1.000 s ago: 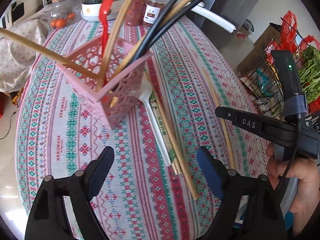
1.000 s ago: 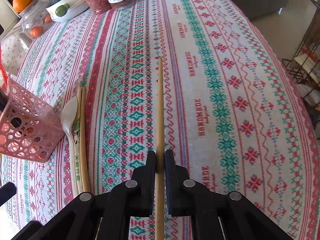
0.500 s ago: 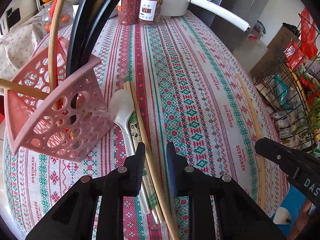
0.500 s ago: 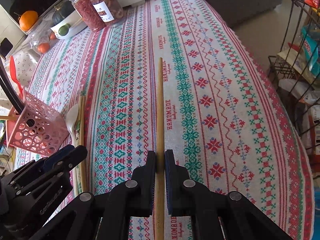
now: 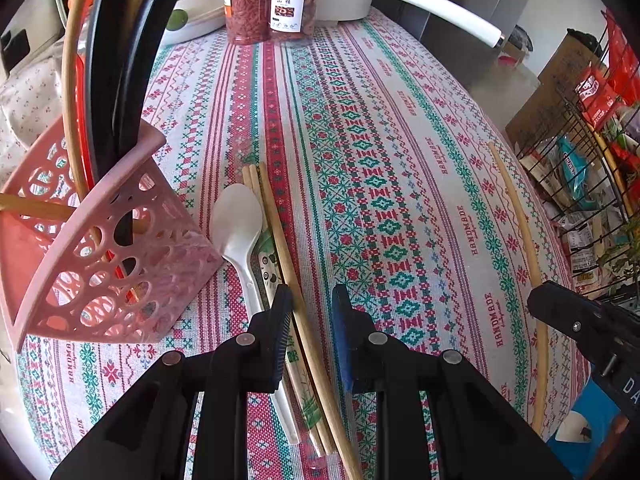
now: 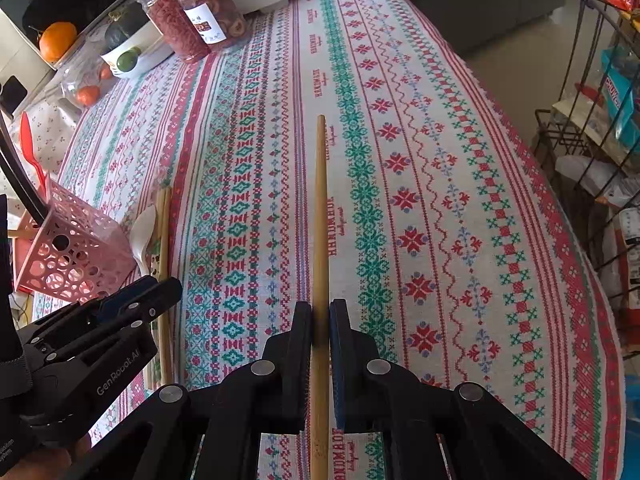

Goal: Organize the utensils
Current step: 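Grasp another wooden chopstick with the left gripper while the right gripper lifts its chopstick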

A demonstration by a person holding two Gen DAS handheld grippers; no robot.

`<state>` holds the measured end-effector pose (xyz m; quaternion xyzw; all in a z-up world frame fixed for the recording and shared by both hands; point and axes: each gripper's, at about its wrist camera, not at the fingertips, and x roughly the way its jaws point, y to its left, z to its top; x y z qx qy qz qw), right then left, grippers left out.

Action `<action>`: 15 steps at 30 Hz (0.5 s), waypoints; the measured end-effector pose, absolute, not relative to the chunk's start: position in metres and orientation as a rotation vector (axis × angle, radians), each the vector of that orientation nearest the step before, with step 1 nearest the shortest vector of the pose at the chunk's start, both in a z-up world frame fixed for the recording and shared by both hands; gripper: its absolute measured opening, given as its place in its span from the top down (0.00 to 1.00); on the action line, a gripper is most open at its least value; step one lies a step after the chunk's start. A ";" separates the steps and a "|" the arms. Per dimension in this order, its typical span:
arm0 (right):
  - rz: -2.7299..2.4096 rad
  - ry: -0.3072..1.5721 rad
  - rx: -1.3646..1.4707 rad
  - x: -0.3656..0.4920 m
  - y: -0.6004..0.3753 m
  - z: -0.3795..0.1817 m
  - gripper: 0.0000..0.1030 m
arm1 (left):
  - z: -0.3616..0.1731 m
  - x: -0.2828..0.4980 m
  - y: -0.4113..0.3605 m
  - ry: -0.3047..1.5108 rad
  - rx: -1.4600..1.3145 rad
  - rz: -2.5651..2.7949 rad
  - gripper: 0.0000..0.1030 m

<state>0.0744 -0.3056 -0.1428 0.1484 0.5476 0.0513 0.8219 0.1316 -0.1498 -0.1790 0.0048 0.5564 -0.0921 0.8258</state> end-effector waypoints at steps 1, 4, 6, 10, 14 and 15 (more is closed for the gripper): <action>0.109 1.165 0.316 0.074 -0.305 -0.143 0.94 | -0.179 0.131 -0.150 1.187 0.002 -0.195 0.79; 0.110 1.164 0.316 0.074 -0.305 -0.142 0.94 | -0.183 0.133 -0.148 1.246 -0.052 -0.242 0.79; 0.110 1.163 0.317 0.074 -0.305 -0.142 0.94 | -0.183 0.131 -0.149 1.244 -0.046 -0.254 0.79; 0.106 1.164 0.319 0.075 -0.305 -0.142 0.94 | -0.184 0.134 -0.154 1.223 -0.001 -0.231 0.79; 0.107 1.167 0.312 0.075 -0.304 -0.142 0.94 | -0.185 0.140 -0.162 1.191 0.059 -0.210 0.79; 0.107 1.167 0.310 0.075 -0.304 -0.143 0.94 | -0.185 0.140 -0.164 1.186 0.073 -0.203 0.80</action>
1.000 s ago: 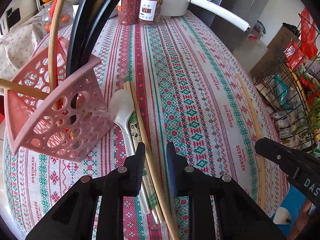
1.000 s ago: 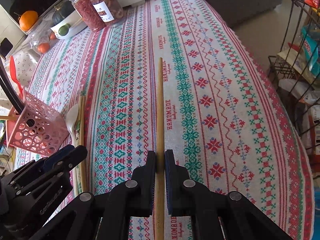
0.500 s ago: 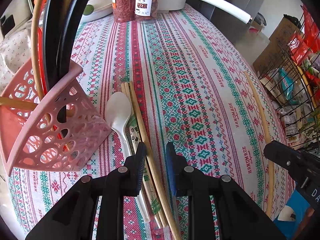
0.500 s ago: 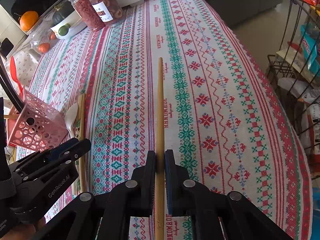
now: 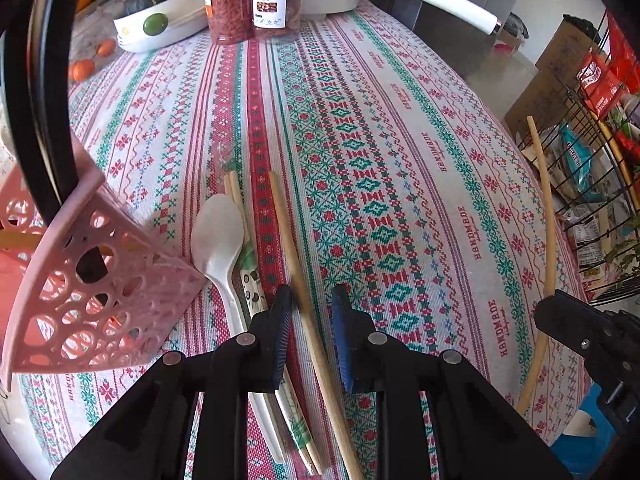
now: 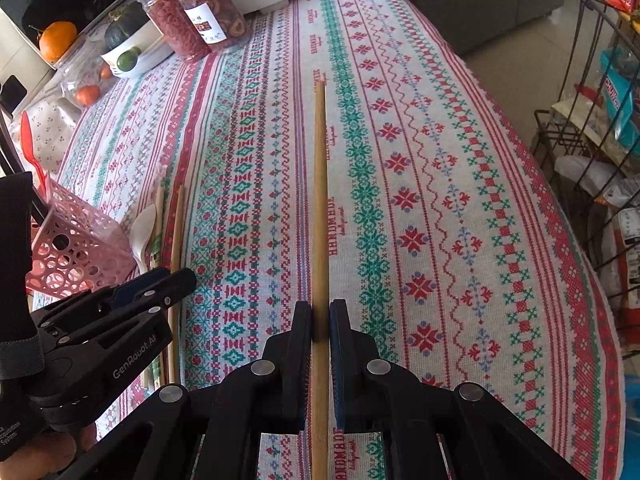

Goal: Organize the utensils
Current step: 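Grasp another wooden chopstick with the left gripper while the right gripper lifts its chopstick, then lower the wooden chopstick into the holder and open the left gripper while right carries its chopstick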

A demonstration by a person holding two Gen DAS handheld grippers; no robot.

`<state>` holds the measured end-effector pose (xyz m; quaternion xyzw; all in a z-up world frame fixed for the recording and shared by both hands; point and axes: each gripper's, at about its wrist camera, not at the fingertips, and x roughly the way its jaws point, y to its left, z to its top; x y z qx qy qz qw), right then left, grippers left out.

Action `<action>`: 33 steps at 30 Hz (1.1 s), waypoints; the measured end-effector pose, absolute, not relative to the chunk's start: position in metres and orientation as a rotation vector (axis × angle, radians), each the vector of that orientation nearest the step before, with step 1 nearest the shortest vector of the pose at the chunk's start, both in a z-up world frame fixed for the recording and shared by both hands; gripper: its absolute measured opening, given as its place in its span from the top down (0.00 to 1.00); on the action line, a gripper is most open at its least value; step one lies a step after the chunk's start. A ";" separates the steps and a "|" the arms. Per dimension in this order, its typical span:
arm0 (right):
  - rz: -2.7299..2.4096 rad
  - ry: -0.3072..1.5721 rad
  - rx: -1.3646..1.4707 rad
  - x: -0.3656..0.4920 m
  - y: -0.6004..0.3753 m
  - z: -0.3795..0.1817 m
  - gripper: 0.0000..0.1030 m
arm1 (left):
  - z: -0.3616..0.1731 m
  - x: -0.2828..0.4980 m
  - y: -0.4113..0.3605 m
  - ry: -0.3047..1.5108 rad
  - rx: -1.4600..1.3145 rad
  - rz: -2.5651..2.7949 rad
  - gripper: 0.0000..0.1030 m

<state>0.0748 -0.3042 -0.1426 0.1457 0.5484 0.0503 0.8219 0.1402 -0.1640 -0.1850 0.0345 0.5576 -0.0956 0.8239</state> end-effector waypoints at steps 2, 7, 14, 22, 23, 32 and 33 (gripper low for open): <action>0.105 1.165 0.309 0.074 -0.304 -0.142 0.94 | -0.184 0.140 -0.168 1.180 0.098 -0.200 0.93; 0.100 1.132 0.318 0.068 -0.308 -0.133 0.94 | -0.164 0.122 -0.169 1.134 0.110 -0.274 0.94; 0.100 1.036 0.340 0.057 -0.310 -0.101 0.94 | -0.108 0.084 -0.152 0.997 0.085 -0.404 0.94; 0.121 0.890 0.320 0.038 -0.294 -0.053 0.94 | -0.040 0.034 -0.118 0.782 0.052 -0.471 0.94; 0.124 0.869 0.316 0.035 -0.291 -0.046 0.94 | -0.031 0.030 -0.111 0.751 0.047 -0.469 0.94; 0.154 0.660 0.307 0.024 -0.266 0.000 0.94 | 0.035 0.010 -0.045 0.469 -0.064 -0.369 0.94; 0.157 0.642 0.303 0.024 -0.262 0.003 0.94 | 0.040 0.008 -0.038 0.434 -0.071 -0.353 0.94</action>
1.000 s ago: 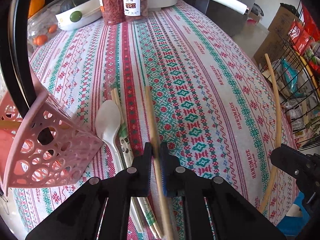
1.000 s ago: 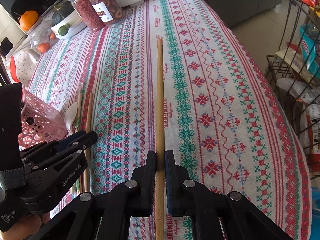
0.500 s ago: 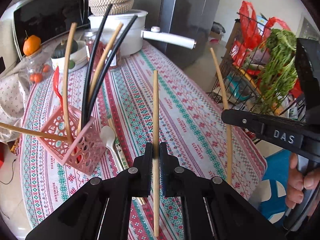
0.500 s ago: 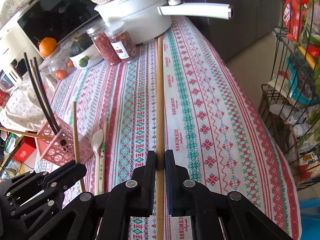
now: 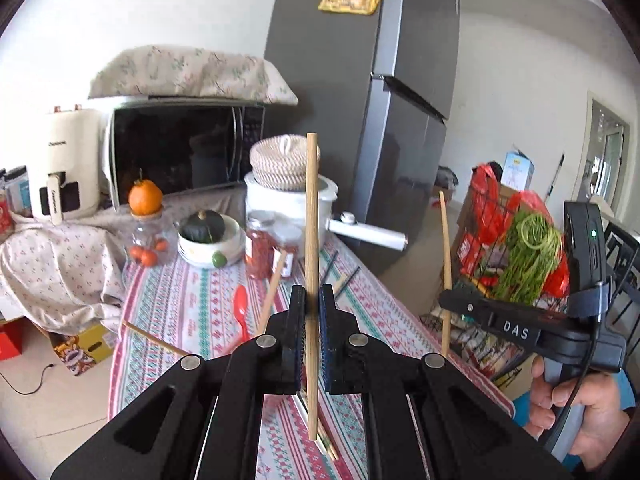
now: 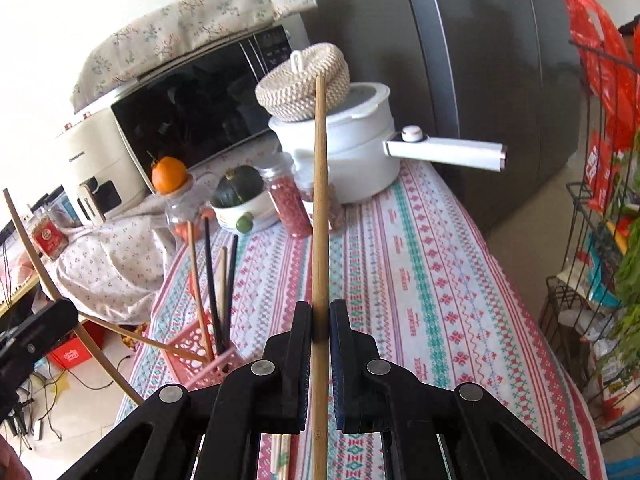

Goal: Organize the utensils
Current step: 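Lower the wooden chopstick into the holder and open the left gripper while right carries its chopstick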

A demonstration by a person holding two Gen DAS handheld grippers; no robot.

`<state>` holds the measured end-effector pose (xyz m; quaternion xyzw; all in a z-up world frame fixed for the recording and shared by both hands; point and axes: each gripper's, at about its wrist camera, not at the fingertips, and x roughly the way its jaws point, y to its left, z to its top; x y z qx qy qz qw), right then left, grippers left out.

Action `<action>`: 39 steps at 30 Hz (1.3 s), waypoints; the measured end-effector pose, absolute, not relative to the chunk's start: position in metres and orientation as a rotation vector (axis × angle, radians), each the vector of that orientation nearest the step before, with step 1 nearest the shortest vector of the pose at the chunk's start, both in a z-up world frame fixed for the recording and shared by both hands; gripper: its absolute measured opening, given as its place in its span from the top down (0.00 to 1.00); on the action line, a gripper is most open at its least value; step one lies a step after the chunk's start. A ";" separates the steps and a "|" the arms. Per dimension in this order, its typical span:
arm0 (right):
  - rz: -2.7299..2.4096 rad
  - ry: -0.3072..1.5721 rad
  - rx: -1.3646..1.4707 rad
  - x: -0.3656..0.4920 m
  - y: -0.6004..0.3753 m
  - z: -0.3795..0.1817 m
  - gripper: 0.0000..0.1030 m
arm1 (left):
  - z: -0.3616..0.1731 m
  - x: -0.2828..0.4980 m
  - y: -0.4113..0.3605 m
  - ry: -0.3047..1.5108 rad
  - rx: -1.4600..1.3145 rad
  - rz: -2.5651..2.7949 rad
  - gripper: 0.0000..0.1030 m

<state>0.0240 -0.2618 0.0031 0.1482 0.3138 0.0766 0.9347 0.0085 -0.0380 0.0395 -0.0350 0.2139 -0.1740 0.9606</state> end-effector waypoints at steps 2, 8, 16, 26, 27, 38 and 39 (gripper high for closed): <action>0.164 0.617 0.297 0.025 -0.255 0.006 0.94 | 0.046 0.009 -0.028 0.368 -0.070 -0.311 0.94; 0.188 0.606 0.278 0.035 -0.236 0.002 0.94 | 0.030 0.032 -0.022 0.283 -0.042 -0.231 0.94; 0.189 0.579 0.229 0.040 -0.221 -0.004 0.94 | -0.007 0.062 -0.029 0.348 -0.004 -0.247 0.94; 0.204 0.491 0.239 0.038 -0.208 0.000 0.94 | -0.023 0.069 -0.016 0.518 -0.044 -0.306 0.87; 0.209 0.482 0.242 0.039 -0.205 0.001 0.94 | -0.022 0.068 -0.014 0.531 -0.051 -0.306 0.83; 0.200 0.413 0.289 0.063 -0.156 0.000 0.94 | -0.010 0.033 0.030 0.606 -0.062 -0.257 0.43; 0.191 0.404 0.293 0.067 -0.151 -0.001 0.94 | -0.011 0.030 0.035 0.612 -0.057 -0.246 0.42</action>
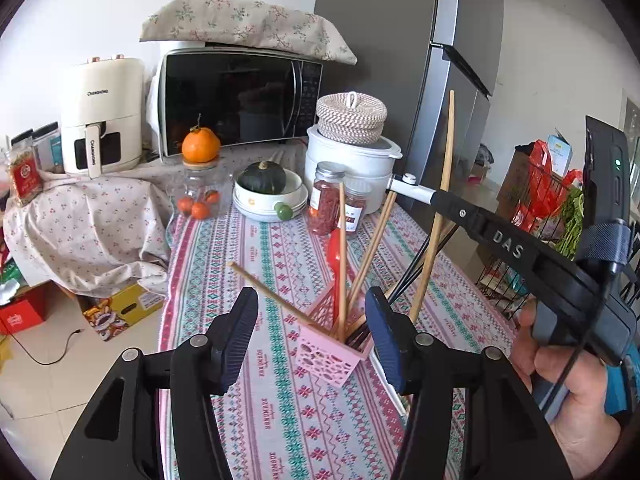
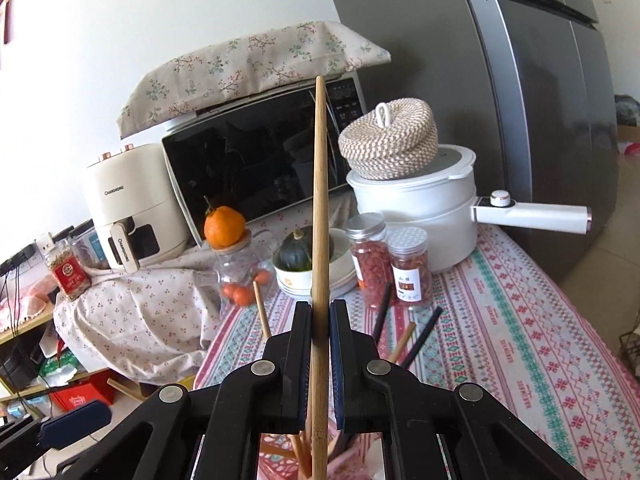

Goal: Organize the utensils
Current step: 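Lower the wooden chopstick into the holder and open the left gripper while right carries its chopstick, then lower the wooden chopstick into the pink holder and open the right gripper, then grasp the paper-wrapped chopsticks with the right gripper while the left gripper grasps the white spoon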

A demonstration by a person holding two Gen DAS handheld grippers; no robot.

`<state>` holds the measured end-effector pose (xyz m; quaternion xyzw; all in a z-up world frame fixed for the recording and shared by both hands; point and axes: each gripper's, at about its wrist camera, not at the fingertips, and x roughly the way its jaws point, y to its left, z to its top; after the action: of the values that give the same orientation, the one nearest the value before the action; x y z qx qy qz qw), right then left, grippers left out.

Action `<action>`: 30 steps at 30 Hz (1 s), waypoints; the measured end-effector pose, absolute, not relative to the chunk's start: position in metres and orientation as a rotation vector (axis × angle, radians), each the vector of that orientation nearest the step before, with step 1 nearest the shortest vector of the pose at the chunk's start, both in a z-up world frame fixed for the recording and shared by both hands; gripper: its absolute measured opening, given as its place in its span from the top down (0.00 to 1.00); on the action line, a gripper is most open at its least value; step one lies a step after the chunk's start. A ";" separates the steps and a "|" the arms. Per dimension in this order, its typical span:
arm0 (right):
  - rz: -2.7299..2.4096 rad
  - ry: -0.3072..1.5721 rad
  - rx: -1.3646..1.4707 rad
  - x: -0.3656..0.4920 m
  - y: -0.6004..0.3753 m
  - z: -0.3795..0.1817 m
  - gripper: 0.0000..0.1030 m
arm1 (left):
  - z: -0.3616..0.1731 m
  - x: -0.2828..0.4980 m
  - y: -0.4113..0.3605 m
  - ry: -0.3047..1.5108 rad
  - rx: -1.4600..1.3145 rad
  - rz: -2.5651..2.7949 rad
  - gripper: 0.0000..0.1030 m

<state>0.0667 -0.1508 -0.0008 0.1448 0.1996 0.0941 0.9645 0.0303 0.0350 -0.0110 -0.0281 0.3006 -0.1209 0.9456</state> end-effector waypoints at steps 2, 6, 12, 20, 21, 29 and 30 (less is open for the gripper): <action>0.169 0.388 0.299 0.072 -0.141 -0.003 0.94 | -0.013 0.027 0.046 0.625 -0.057 -0.233 0.41; 0.111 0.352 0.284 0.080 -0.123 -0.009 0.94 | -0.018 0.027 0.065 0.651 -0.075 -0.208 0.39; 0.041 0.310 0.238 0.087 -0.102 -0.016 0.94 | -0.026 0.029 0.079 0.678 -0.075 -0.199 0.39; 0.045 0.344 0.248 0.088 -0.103 -0.026 0.87 | -0.032 0.034 0.078 0.719 -0.075 -0.214 0.32; 0.055 0.346 0.251 0.086 -0.104 -0.024 0.83 | -0.033 0.035 0.077 0.726 -0.077 -0.216 0.31; 0.136 0.365 0.290 0.059 -0.129 0.009 0.67 | -0.043 0.039 0.066 0.788 -0.065 -0.211 0.23; 0.146 0.365 0.292 0.054 -0.135 0.013 0.63 | -0.045 0.040 0.065 0.801 -0.073 -0.210 0.23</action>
<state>0.0545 -0.1352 0.0130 0.1446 0.1809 0.0720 0.9701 0.0400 0.0655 -0.0447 -0.0353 0.3892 -0.1018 0.9148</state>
